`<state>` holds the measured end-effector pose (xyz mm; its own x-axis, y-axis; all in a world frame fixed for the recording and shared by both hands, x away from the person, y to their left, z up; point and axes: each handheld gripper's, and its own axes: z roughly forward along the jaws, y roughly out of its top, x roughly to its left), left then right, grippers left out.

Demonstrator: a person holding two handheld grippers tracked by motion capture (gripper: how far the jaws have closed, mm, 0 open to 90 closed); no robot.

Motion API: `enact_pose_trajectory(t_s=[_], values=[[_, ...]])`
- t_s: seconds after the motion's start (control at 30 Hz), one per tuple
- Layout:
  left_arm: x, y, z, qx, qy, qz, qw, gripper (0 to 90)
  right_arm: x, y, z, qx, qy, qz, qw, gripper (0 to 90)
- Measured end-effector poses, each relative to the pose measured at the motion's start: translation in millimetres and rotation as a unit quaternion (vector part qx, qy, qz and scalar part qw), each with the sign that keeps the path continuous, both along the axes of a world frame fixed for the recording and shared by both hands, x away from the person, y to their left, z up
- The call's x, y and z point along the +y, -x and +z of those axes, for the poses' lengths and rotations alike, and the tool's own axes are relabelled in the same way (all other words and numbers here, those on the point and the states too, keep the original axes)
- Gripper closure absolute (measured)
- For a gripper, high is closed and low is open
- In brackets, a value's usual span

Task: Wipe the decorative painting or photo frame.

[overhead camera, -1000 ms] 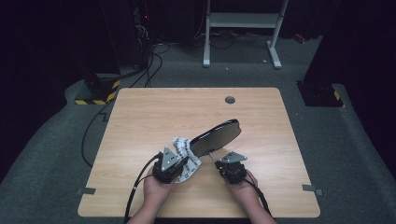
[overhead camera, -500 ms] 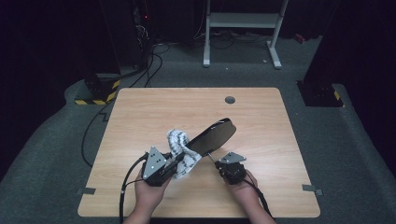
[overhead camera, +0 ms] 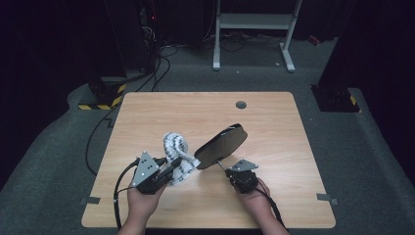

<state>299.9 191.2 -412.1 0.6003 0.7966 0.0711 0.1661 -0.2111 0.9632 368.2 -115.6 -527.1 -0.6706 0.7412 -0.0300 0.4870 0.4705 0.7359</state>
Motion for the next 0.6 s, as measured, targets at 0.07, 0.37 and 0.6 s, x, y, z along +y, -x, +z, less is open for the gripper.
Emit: enact_pose_trajectory(t_s=[0.07,0.37,0.6], values=[[7.8,-4.1,-3.7,0.008,-0.006,0.011,0.9999,74.4,0.0,0.0,0.0,0.0,0.0,0.0,1.0,88.7],[43.3,-31.1,-36.4,0.071,-0.054,0.082,0.9926,72.3,0.2,0.1,0.0,-0.002,0.002,0.001,1.0,88.6],[66.0,-47.8,-63.9,0.131,-0.099,0.122,0.9789,72.2,0.4,0.4,0.0,0.0,0.002,-0.001,1.0,88.6]])
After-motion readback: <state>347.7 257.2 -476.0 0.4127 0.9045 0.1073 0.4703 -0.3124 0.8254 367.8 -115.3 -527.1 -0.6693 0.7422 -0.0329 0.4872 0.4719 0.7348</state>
